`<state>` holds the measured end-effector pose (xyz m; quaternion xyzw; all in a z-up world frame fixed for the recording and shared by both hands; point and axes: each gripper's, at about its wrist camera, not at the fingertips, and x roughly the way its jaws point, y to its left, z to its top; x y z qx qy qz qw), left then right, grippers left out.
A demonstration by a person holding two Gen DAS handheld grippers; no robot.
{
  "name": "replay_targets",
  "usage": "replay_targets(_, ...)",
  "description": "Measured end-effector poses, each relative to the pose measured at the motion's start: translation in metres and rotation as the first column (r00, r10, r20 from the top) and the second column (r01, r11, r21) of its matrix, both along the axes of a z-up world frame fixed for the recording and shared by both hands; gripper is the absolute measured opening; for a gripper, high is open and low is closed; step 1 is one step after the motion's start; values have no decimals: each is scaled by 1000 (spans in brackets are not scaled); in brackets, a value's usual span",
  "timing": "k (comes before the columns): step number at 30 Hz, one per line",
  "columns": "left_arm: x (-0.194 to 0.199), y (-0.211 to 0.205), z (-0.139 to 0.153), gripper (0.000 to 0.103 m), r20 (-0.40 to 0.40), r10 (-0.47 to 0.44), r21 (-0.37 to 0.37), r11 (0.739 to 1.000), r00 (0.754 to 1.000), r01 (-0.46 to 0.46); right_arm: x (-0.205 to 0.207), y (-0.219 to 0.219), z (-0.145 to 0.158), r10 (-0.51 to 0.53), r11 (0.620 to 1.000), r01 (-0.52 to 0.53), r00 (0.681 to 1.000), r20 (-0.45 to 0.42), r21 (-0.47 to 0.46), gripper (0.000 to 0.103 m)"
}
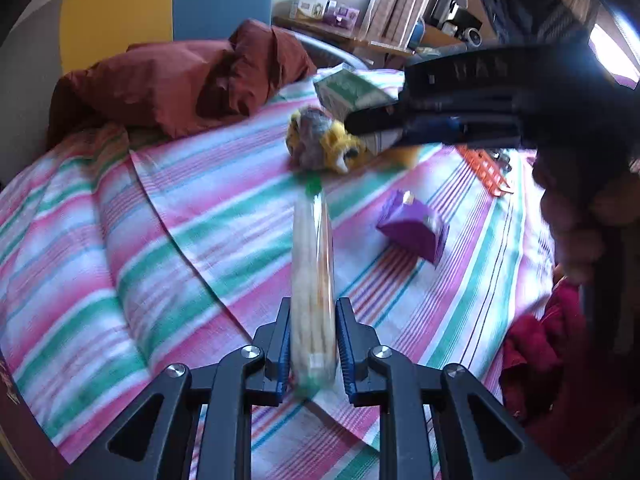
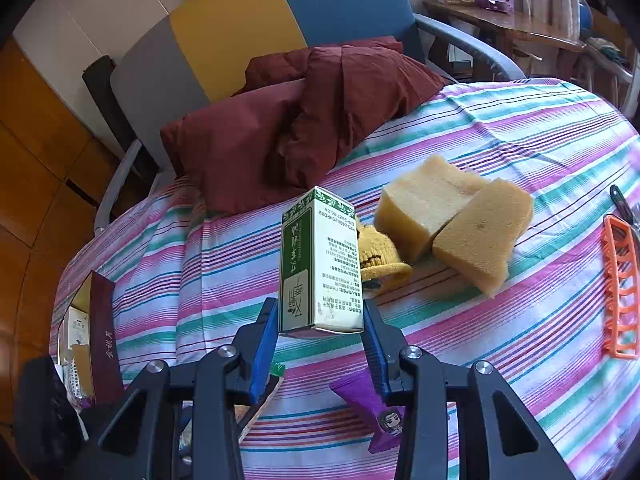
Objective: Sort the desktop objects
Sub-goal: 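Carry the milk carton and cracker stick packet into the gold tray and release them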
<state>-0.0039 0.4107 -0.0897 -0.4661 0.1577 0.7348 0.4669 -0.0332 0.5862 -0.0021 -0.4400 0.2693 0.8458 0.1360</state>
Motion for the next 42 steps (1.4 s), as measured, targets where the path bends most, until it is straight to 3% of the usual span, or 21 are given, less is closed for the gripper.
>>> replay_targets(7,18,-9,9,17,-84,-3,6,1000,996,3,-2,-1,0,4,999,-4,1000,20,33,41)
replay_targets(22,15,-65,55,17,-173,145,86,988,974,-131,-5,-14,0,39,995,-43,998,41,89,41)
replay_targets(30,14,-110,84,17,-241,247,134,966,939,-220,-11,-31,2,99,984,-104,994,42,142,41)
replay_targets(42,0,-186,106,18,-285,432,181,901,856,-394,-14,-47,2,124,981,-130,991,52,144,41)
